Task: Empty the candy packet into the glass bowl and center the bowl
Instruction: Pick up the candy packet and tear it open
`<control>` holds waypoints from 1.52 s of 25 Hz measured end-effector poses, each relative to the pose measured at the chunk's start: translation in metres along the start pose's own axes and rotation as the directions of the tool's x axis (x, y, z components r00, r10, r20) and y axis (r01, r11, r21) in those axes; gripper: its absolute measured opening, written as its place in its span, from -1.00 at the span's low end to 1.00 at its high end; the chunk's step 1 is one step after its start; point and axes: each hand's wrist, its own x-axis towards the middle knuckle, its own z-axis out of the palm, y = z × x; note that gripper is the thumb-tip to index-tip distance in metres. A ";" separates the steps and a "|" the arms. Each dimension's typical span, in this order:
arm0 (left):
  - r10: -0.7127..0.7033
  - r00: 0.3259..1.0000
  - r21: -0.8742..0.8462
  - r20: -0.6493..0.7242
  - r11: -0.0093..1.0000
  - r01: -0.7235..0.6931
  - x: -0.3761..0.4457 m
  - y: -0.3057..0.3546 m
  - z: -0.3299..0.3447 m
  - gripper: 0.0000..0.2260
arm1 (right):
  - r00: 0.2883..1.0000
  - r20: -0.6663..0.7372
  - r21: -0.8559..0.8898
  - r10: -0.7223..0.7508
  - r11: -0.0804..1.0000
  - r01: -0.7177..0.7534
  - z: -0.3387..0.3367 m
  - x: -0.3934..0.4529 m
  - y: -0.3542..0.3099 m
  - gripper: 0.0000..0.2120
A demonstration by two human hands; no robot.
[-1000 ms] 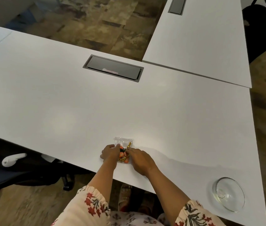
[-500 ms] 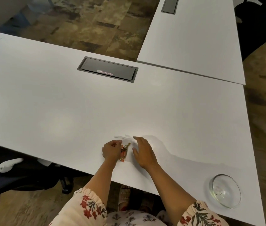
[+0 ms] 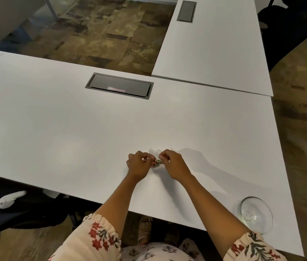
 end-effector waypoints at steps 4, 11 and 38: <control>-0.029 1.000 0.089 0.005 0.996 0.028 0.002 0.008 0.003 -0.90 | 0.994 0.066 0.131 0.088 0.987 -0.096 -0.015 0.000 -0.001 -0.86; -0.119 0.991 -0.221 -0.064 0.970 0.102 -0.005 0.027 0.016 -0.68 | 0.985 -0.034 0.179 0.169 0.971 -0.161 -0.028 -0.004 -0.015 -0.89; -0.207 0.964 -0.681 0.167 0.683 0.264 -0.027 0.054 0.033 -0.89 | 0.944 -0.221 0.262 0.246 0.947 -0.185 -0.042 -0.034 -0.027 -0.90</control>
